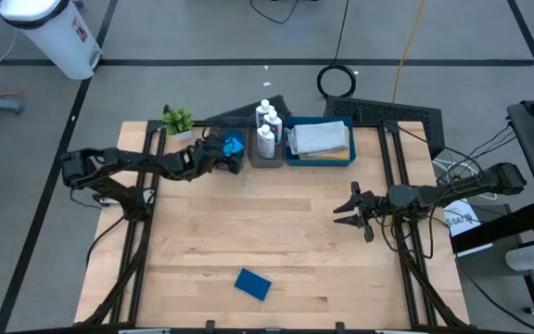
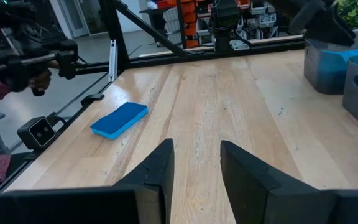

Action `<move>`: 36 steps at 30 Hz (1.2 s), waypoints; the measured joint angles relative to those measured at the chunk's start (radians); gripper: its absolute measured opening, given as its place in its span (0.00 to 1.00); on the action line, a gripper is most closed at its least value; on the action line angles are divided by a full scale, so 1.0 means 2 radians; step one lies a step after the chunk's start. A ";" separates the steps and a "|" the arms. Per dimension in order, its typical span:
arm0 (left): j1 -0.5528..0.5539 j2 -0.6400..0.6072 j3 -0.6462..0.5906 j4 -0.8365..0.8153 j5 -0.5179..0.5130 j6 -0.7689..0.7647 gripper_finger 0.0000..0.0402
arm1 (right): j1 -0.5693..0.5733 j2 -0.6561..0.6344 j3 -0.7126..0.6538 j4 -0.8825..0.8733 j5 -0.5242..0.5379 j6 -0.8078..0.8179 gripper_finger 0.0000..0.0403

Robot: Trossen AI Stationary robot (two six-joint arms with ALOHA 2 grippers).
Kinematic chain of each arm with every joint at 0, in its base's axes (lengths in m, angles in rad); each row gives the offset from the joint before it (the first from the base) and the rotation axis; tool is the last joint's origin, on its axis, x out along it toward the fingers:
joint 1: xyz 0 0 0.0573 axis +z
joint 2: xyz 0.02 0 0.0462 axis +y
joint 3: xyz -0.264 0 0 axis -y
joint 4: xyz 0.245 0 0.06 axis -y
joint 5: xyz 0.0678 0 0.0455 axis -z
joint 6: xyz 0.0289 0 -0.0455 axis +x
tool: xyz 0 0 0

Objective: Pick & Place Kitchen Items
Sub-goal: Put the blue sponge into the left black bin

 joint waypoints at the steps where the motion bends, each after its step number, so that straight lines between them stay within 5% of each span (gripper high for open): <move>1: 0.000 -0.006 0.002 0.000 0.007 0.004 0.81 | 0.000 0.000 0.000 0.000 0.000 0.000 0.25; 17: -0.050 -0.107 0.024 0.005 0.067 0.021 0.77 | 0.000 0.000 0.000 0.000 -0.002 0.000 0.25; 36: -0.169 -0.145 0.024 0.084 0.241 0.014 0.77 | 0.000 0.000 0.000 0.000 -0.002 0.000 0.25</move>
